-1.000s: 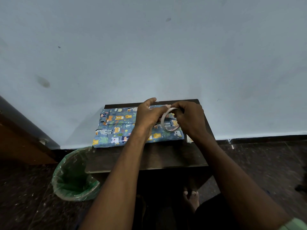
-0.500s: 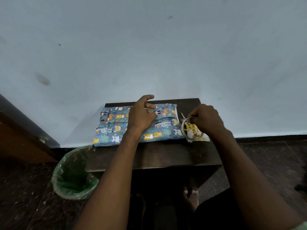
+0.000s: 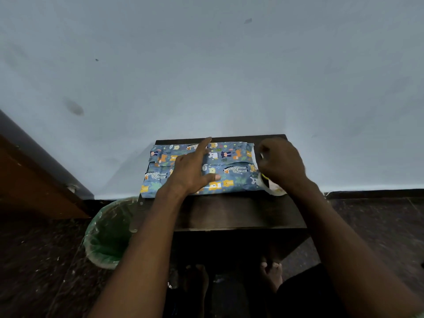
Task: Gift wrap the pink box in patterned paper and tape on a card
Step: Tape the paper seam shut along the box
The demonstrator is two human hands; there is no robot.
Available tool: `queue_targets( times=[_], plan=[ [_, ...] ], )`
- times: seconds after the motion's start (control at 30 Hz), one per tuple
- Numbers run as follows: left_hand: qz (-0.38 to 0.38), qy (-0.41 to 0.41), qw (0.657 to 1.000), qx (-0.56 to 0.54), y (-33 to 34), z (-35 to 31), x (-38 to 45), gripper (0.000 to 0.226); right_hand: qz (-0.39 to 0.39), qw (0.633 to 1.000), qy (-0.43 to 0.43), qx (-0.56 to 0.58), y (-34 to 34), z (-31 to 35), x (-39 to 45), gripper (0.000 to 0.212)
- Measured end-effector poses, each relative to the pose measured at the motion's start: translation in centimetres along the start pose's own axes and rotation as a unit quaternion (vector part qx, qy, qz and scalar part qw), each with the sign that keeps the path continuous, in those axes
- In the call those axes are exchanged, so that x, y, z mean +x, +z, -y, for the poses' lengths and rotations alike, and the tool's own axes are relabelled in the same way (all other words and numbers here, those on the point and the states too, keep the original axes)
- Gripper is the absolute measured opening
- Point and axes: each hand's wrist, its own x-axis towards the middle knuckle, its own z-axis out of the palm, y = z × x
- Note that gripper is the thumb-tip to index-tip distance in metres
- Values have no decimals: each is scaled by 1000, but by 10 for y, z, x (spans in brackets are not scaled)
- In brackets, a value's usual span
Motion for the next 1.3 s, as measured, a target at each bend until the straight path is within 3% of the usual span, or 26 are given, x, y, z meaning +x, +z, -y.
queue_targets(
  times=[0.1,0.17,0.23,0.37,0.67,0.8,0.9,1.0,1.3],
  plan=[
    [-33,-2,999,-15,3,-2,3,116,48,987,-122,97,17,42,-19,18],
    [-48,-1,998,-26,5,0,4,111,126,972,-181,78,31,63,-36,23],
    [-55,7,997,-45,5,3,3,104,147,970,-189,30,46,69,-47,33],
    [-58,-9,996,-60,-2,11,1,110,98,973,-202,-48,65,71,-54,58],
    [-23,-11,1000,9,-8,16,1,107,23,953,-242,-182,84,85,-58,47],
    [8,-8,1000,-26,-13,21,1,112,30,954,-231,-190,86,90,-60,51],
    [36,-3,997,-62,-17,26,-3,117,29,951,-224,-211,87,95,-63,41],
    [29,-9,996,-81,-18,31,-5,118,17,955,-212,-206,89,99,-63,31],
    [-29,-7,993,-110,-8,34,-4,118,35,957,-256,-129,84,86,-64,48]
  ],
)
